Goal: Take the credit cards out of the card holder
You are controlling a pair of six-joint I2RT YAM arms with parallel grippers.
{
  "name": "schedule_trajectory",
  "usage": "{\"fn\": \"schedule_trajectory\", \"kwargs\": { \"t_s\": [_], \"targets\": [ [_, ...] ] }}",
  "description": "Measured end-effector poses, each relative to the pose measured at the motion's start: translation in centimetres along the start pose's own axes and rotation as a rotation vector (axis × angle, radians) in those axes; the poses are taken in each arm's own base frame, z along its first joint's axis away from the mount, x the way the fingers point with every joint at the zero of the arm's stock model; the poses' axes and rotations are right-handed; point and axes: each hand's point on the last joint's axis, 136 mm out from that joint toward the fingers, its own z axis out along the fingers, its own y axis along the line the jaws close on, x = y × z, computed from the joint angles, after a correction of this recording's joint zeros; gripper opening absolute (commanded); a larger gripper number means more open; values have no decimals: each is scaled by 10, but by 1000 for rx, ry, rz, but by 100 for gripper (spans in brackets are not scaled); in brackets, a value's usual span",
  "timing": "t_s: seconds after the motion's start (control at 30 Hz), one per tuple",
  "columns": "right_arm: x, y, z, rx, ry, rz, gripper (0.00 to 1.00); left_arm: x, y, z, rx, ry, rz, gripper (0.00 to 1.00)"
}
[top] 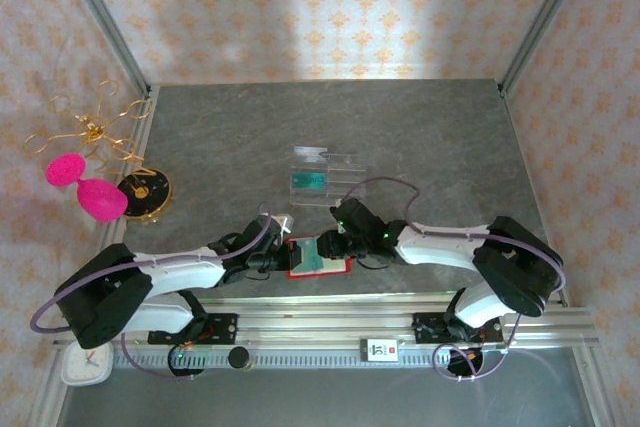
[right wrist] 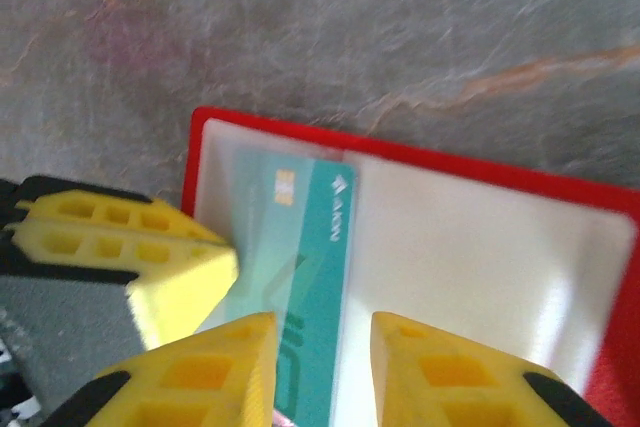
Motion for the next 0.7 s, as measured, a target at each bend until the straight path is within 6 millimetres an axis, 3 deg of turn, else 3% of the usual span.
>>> {"fn": "schedule_trajectory", "kwargs": {
  "t_s": [0.2, 0.43, 0.57, 0.7],
  "targets": [
    [10, -3, 12, -13, 53, 7, 27, -3, -2, 5, 20, -5, -2, 0],
    [9, -8, 11, -11, 41, 31, 27, -4, -1, 5, 55, -11, -15, 0],
    [10, -7, 11, -30, 43, 41, 18, -3, -3, 7, 71, -4, -12, 0],
    [9, -6, 13, -51, 48, 57, 2, -3, -4, 9, 86, 4, -13, 0]
  ]
}}
